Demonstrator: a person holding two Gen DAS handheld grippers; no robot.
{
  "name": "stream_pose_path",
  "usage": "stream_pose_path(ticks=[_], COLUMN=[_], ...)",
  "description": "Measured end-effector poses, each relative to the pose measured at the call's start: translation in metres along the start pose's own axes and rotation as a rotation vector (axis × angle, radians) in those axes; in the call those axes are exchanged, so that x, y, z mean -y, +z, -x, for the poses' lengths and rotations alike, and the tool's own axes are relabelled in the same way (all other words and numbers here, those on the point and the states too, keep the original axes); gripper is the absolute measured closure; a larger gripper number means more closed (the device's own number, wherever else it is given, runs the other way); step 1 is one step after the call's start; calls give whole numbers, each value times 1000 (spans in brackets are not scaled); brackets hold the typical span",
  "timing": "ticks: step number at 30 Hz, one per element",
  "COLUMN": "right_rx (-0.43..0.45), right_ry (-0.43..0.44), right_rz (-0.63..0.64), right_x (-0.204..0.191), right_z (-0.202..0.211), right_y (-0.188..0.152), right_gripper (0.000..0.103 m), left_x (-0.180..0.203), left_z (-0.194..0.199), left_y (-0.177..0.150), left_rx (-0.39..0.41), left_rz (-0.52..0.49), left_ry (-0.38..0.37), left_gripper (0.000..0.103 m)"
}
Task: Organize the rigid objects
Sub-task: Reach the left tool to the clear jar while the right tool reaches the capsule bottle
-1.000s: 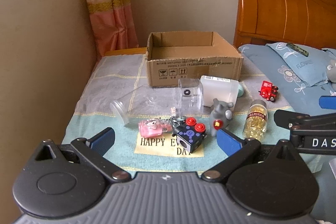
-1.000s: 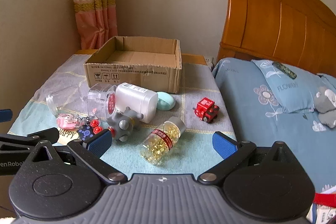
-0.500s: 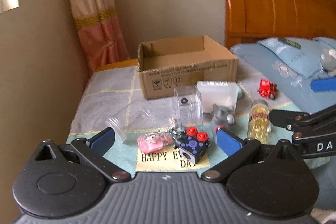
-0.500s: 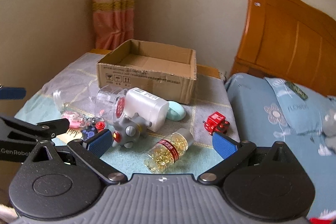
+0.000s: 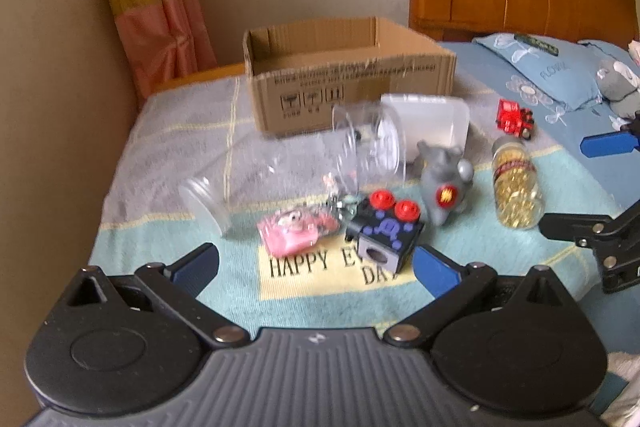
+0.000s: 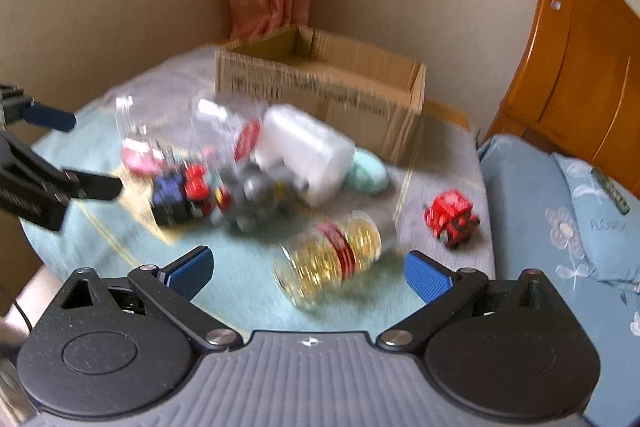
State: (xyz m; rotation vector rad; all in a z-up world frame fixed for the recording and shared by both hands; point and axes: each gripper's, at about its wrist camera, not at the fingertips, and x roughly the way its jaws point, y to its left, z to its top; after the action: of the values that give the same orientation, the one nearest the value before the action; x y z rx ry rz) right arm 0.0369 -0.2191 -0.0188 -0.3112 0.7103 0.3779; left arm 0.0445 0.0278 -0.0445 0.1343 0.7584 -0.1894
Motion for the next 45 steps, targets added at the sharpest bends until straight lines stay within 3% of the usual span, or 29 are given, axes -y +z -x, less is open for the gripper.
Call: stream_pose_path(ticks=[9,16,25,32,37,43,45], right_rx=[-107,-127,-35,-32,-22,-10,-9], right_ry=[53,126,240,319,327,322,316], right_rz=[-41,-47,45,124,130,124,119], right_x=[29,42,54,62,63,61,60], right_z=[-36,-52,-65,-76,-84,-88,-89], right_y=[-29,-29,-28,-17,-12,-9,-9], right_gripper=[0,0,0,0,0,0,0], left_x=[-1,-7,-8,-11,-27,-54,-62], left_z=[-34,-48,-52,-52,-47,-32,-35], left_y=[-15,-18,-18,-17,-16,5,16], left_rx=[-104,-124,-109,-102,-105,-27,-26], left_rz=[-10,8,-30,-32,37,134,182], left_ry=[-67,-95,-117,-121,-98,-143,-107], left_gripper=[1,1,1,1,1,1,1])
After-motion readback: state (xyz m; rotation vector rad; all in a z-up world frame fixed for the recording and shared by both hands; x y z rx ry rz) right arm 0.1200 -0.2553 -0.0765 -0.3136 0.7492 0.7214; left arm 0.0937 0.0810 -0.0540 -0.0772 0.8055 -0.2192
